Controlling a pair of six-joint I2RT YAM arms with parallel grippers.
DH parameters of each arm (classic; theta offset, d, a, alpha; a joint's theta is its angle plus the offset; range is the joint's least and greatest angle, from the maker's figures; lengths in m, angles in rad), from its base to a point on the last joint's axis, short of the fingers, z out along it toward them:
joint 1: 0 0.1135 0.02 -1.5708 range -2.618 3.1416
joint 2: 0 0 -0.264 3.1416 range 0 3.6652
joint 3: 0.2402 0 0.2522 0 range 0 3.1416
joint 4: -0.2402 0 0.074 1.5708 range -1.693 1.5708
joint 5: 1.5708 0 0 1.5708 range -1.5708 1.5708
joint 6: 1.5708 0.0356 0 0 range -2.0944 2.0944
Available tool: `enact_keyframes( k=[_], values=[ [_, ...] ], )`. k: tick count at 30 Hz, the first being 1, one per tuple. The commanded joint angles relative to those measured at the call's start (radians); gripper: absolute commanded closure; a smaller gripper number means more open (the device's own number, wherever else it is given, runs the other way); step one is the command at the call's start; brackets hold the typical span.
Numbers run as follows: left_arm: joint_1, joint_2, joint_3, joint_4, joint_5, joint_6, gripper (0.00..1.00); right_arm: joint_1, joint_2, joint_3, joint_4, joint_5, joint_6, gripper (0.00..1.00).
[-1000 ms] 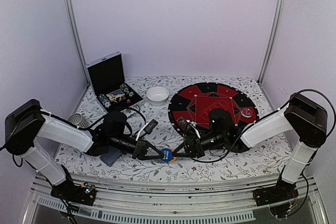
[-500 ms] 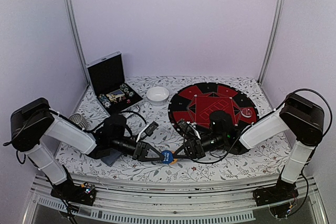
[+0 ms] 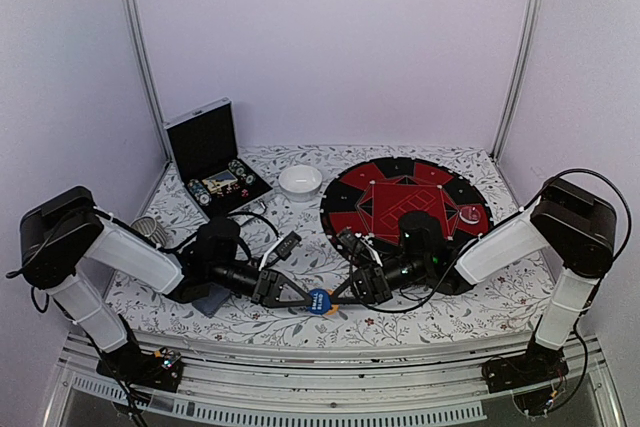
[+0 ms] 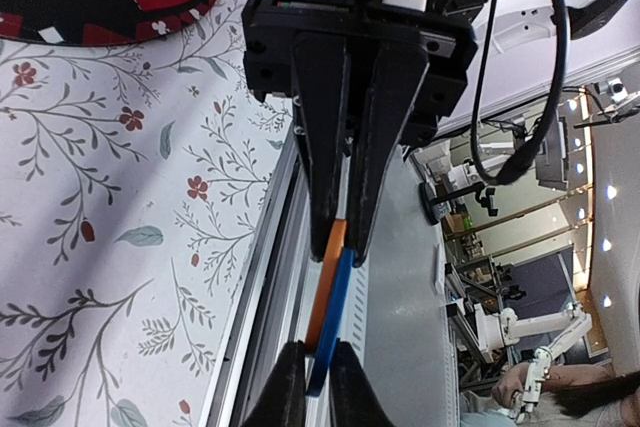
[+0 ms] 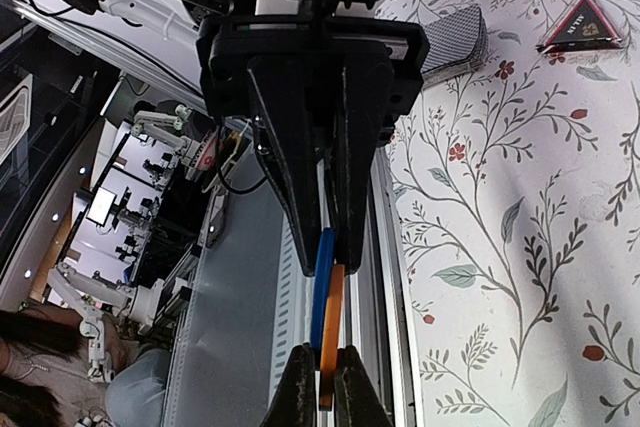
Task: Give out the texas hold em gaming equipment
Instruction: Pick up the big blind button.
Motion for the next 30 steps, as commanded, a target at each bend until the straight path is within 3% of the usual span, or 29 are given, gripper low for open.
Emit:
enact_keyframes(
  k=[1, 4, 9, 26, 30],
  values=[
    [0.010, -0.001, -0.007, 0.042, 0.025, 0.002, 0.90, -0.006, 0.011, 0.011, -0.026, 0.000, 0.002, 0.98],
    [0.015, -0.013, -0.011, 0.026, 0.021, 0.013, 0.90, -0.008, 0.003, 0.004, -0.040, 0.005, -0.006, 0.98],
    [0.016, -0.017, -0.010, 0.016, 0.025, 0.018, 1.00, -0.009, -0.008, -0.001, -0.067, 0.018, -0.019, 0.98],
    [0.023, -0.073, -0.032, -0.019, 0.053, 0.049, 1.00, -0.066, -0.096, -0.043, -0.222, 0.121, -0.092, 0.98],
    [0.036, -0.086, -0.023, -0.096, 0.020, 0.076, 1.00, -0.075, -0.123, -0.029, -0.275, 0.148, -0.097, 0.98]
  ],
)
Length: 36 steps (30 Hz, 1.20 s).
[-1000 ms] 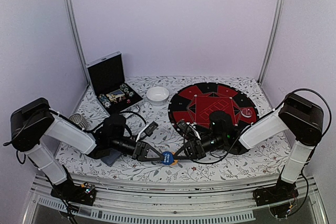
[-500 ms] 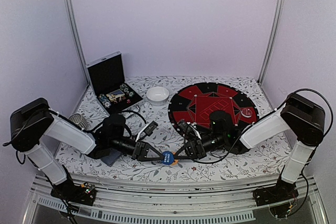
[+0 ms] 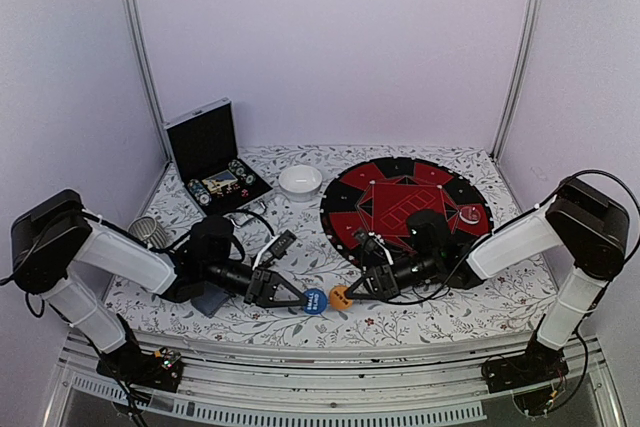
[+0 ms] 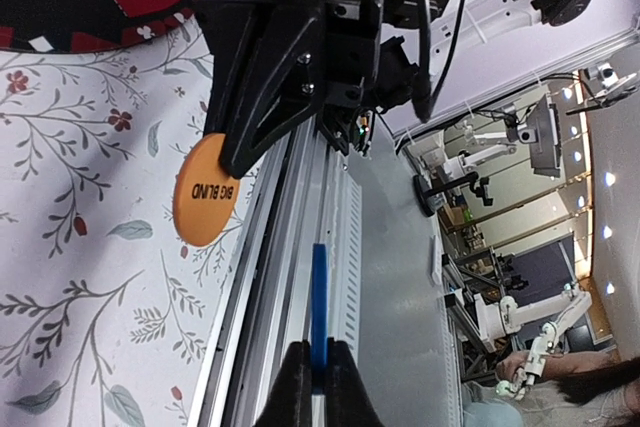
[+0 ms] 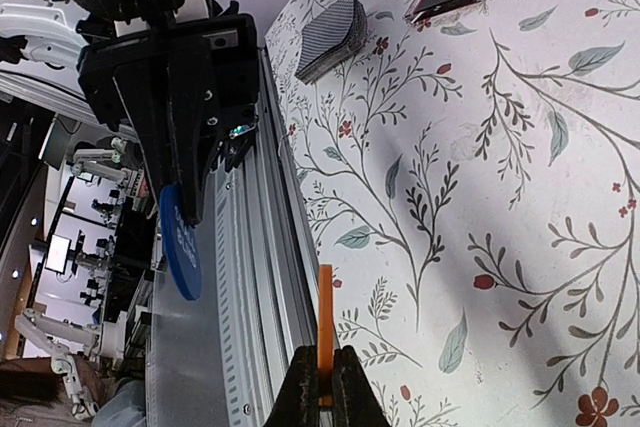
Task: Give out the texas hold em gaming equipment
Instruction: Pick up the big blind button, then place the small blind button at position 3.
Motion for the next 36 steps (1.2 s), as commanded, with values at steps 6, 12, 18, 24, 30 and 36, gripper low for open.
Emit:
enact_keyframes(
  k=[6, 12, 18, 24, 30, 36],
  values=[
    [0.043, -0.102, 0.112, -0.470, -0.219, 0.214, 1.00, -0.112, -0.210, 0.011, -0.251, 0.120, -0.021, 0.98],
    [0.079, -0.187, 0.157, -0.544, -0.274, 0.237, 1.00, -0.212, -0.381, 0.036, -0.476, 0.235, -0.060, 0.98],
    [0.096, -0.179, 0.218, -0.587, -0.260, 0.258, 1.00, -0.282, -0.511, 0.076, -0.607, 0.294, -0.090, 0.98],
    [0.097, -0.139, 0.306, -0.651, -0.261, 0.260, 1.00, -0.303, -0.593, 0.117, -0.693, 0.331, -0.102, 0.98],
    [0.086, -0.082, 0.415, -0.719, -0.307, 0.247, 1.00, -0.308, -0.680, 0.133, -0.765, 0.363, -0.110, 0.98],
    [0.050, 0.045, 0.564, -0.771, -0.332, 0.251, 1.00, -0.306, -0.742, 0.154, -0.835, 0.386, -0.120, 0.98]
  ],
)
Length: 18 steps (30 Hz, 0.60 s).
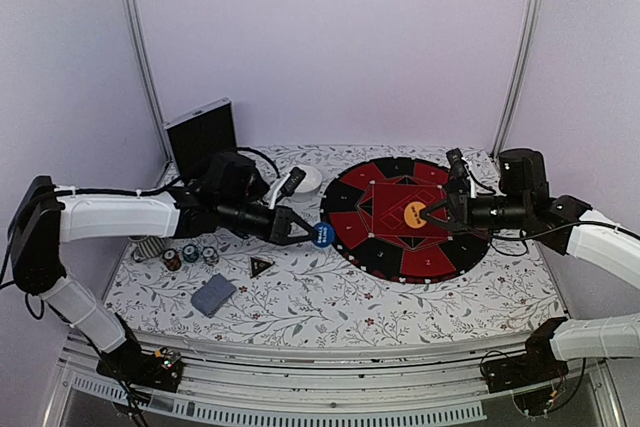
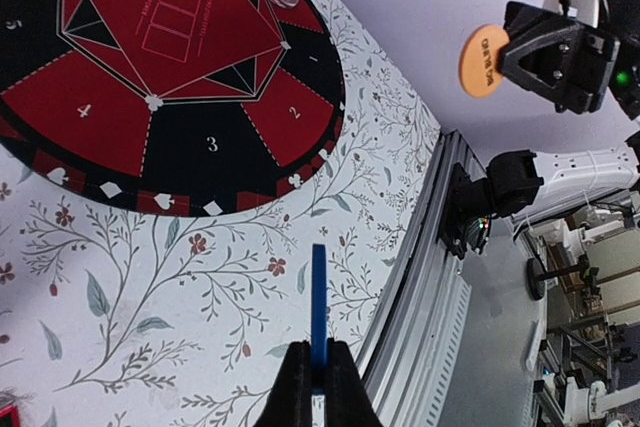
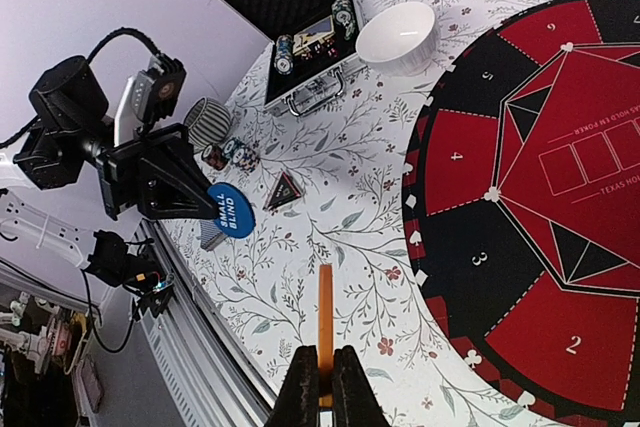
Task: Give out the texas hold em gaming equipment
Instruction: Place the small blind button at position 3.
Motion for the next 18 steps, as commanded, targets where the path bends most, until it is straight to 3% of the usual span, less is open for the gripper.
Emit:
enact_keyframes(
  k=[1, 12, 18],
  values=[
    [-0.025, 0.114, 0.127, -0.069, -0.016, 0.010, 1.00, -0.005, -0.059, 0.037, -0.071, 0.034, -0.019, 0.98],
    [-0.061, 0.717, 0.726, -0.286, 0.179, 0.078, 1.00, -0.005, -0.015, 0.095, -0.115, 0.074, -0.035, 0.98],
    [-0.052, 0.824, 0.859, -0.336, 0.204, 0.095, 1.00, -0.005, 0.052, 0.109, -0.095, 0.080, -0.032, 0.98]
  ],
)
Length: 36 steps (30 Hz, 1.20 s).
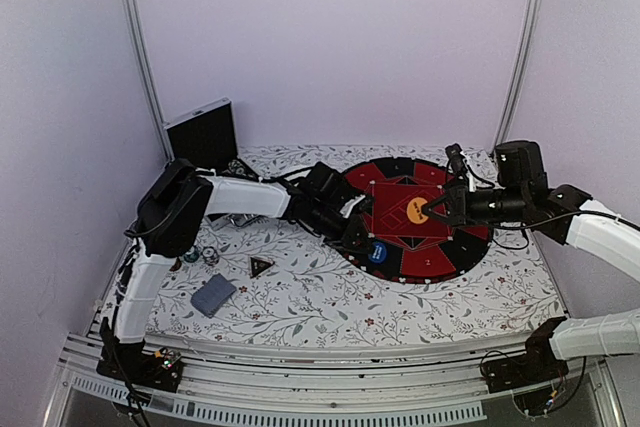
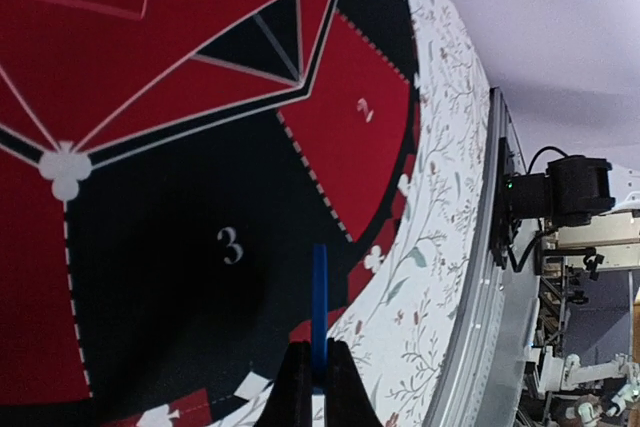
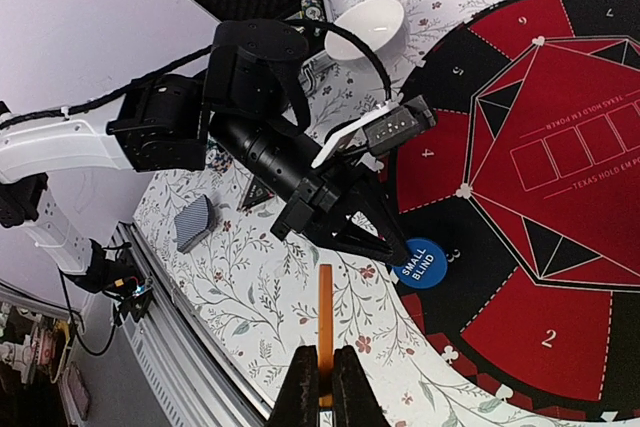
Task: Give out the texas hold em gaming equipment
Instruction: Place the small blind button at position 3.
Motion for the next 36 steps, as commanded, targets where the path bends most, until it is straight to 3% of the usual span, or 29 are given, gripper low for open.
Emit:
enact_keyframes(
  k=[1, 5, 8, 9, 13, 15, 23, 25, 30, 34, 36],
  values=[
    [0.008, 0.031, 0.097, -0.082, 0.053, 0.022, 1.00, -0.005, 0.040, 0.028, 0.012, 0.016, 0.001, 0.98],
    [0.031, 0.143, 0.242, -0.196, 0.158, 0.030, 0.97, -0.004, 0.053, 0.031, 0.016, 0.017, 0.017, 0.98],
    [0.036, 0.156, 0.259, -0.206, 0.171, 0.034, 0.93, -0.004, 0.049, 0.039, 0.015, 0.020, 0.023, 0.98],
    [0.036, 0.155, 0.259, -0.208, 0.173, 0.037, 0.89, -0.004, 0.047, 0.042, 0.016, 0.020, 0.024, 0.98],
    [0.036, 0.148, 0.253, -0.209, 0.166, 0.047, 0.56, -0.004, 0.055, 0.062, 0.014, 0.019, 0.027, 0.98],
    [0.035, 0.137, 0.246, -0.209, 0.143, 0.057, 0.49, -0.004, 0.063, 0.069, 0.013, 0.019, 0.026, 0.98],
    [0.052, -0.009, 0.223, -0.206, -0.138, 0.120, 0.45, -0.004, 0.087, 0.090, 0.003, 0.018, 0.014, 0.98],
    [0.058, -0.055, 0.190, -0.165, -0.131, 0.136, 0.45, -0.004, 0.095, 0.094, 0.002, 0.018, 0.008, 0.98],
    [0.047, -0.222, -0.020, 0.079, 0.100, 0.234, 0.46, -0.005, 0.127, 0.102, 0.018, -0.046, -0.015, 0.98],
    [0.058, -0.435, -0.327, 0.613, 0.262, 0.122, 0.39, 0.018, 0.147, 0.103, 0.081, -0.182, -0.043, 0.98],
    [0.057, -0.489, -0.420, 0.767, 0.284, 0.072, 0.31, 0.064, 0.157, 0.119, 0.093, -0.189, -0.086, 0.98]
  ],
)
